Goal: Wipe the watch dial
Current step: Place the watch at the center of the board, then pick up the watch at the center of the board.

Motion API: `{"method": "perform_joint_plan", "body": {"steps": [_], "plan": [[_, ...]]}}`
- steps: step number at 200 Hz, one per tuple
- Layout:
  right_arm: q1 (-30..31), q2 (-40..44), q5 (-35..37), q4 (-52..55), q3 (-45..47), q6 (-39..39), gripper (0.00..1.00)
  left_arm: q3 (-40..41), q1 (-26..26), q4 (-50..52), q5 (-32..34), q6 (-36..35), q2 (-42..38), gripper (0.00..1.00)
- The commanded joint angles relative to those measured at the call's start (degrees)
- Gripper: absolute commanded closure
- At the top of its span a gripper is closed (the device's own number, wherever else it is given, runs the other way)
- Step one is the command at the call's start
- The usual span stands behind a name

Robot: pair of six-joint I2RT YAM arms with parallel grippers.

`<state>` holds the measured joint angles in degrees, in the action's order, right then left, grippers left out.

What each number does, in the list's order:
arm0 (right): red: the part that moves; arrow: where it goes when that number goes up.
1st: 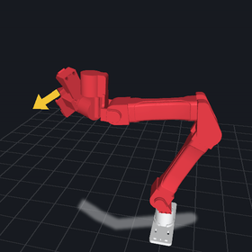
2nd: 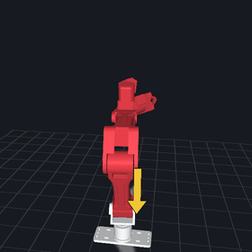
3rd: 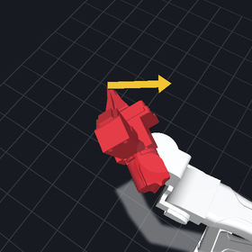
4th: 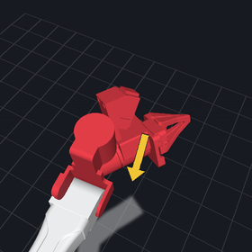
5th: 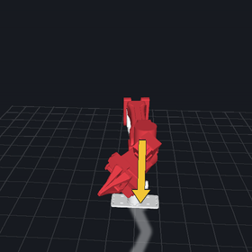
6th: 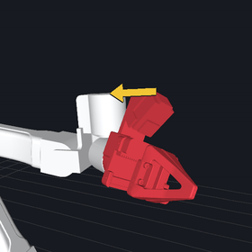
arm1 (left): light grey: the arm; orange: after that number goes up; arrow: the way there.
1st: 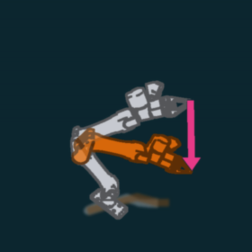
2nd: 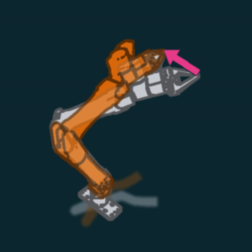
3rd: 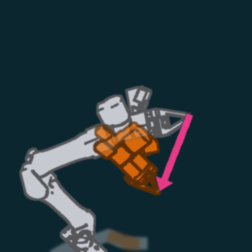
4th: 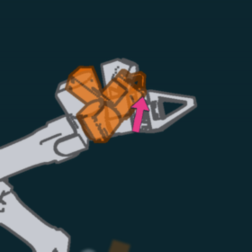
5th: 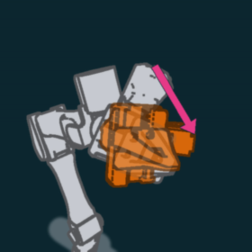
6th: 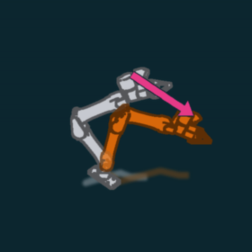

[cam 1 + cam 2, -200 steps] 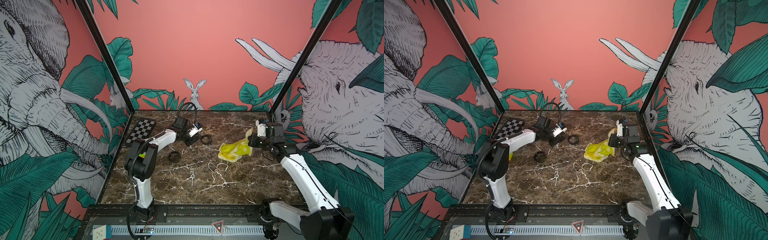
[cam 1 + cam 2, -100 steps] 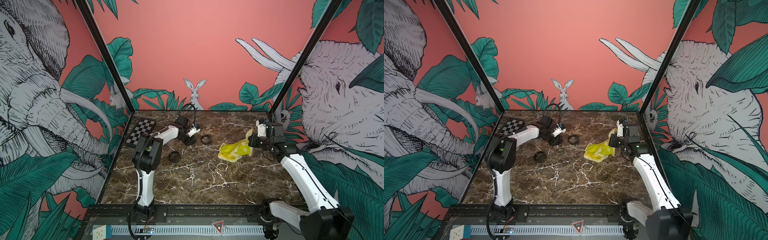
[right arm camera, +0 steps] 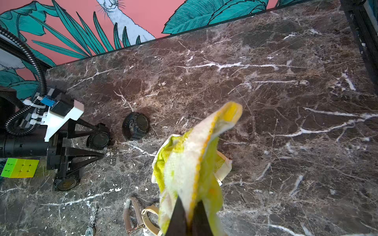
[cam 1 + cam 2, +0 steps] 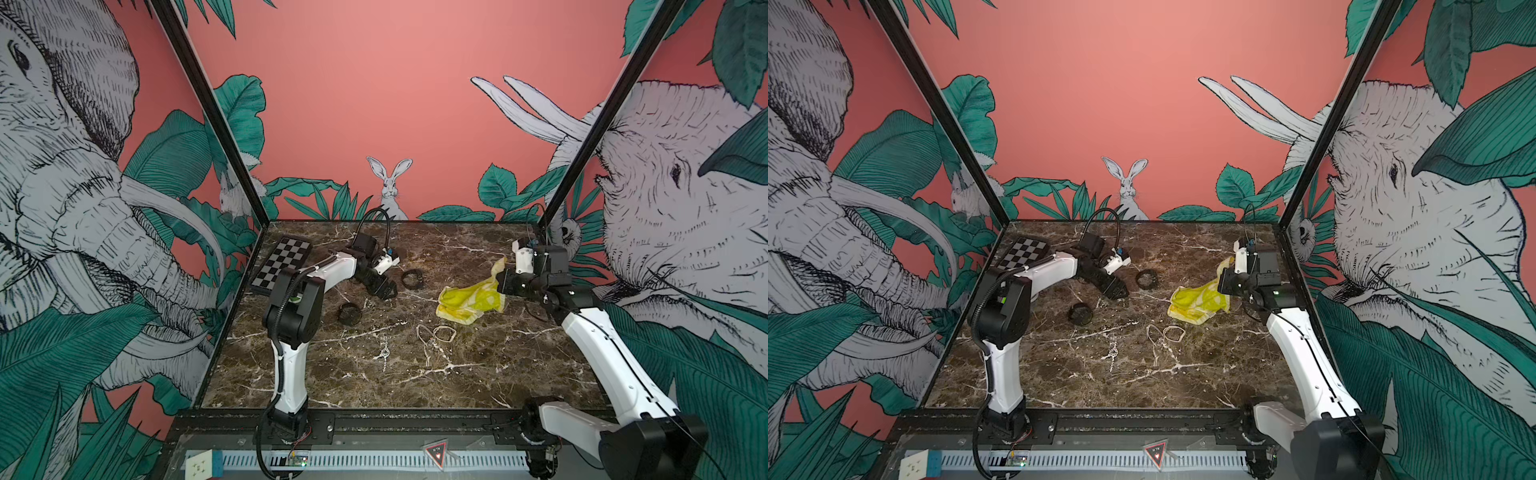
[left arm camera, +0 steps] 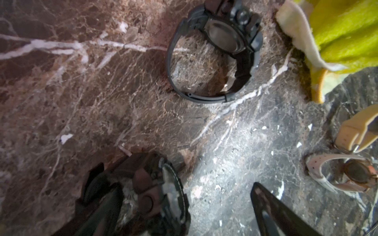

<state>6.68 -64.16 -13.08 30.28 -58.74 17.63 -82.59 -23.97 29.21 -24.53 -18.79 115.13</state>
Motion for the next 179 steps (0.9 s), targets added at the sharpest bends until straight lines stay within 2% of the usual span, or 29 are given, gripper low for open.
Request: {"method": "perform_joint_plan", "body": {"steps": [1, 48, 66, 93, 129, 149, 179], "plan": [[-0.39, 1.62, -0.75, -1.63, 0.73, 0.37, 1.00, 1.80, 0.24, -2.43, 1.22, 2.00, -6.68, 0.01], [-0.44, 2.20, -2.00, -1.53, 1.12, 0.56, 1.00, 6.30, 0.23, -3.78, 3.50, 4.19, -14.78, 0.01], [-0.44, 2.46, -2.85, -1.52, 1.26, 0.60, 1.00, 9.18, -0.02, -2.12, 6.43, 6.06, -19.06, 0.01], [-0.44, 3.00, -3.91, -1.81, 1.47, 0.76, 0.96, 17.87, -0.38, -2.12, 12.42, 12.71, -27.54, 0.01], [-0.45, 3.36, -6.70, -2.31, 1.91, 1.49, 0.97, 29.92, -0.57, -2.97, 15.11, 20.76, -37.24, 0.01], [-0.47, 3.99, -7.61, -2.64, 2.49, 1.88, 0.98, 34.96, -0.56, -6.10, 14.23, 24.05, -39.40, 0.01], [-0.44, 5.46, -8.62, -2.69, 3.36, 2.24, 0.98, 37.67, -0.56, -9.42, 13.46, 26.34, -38.56, 0.01]]}}
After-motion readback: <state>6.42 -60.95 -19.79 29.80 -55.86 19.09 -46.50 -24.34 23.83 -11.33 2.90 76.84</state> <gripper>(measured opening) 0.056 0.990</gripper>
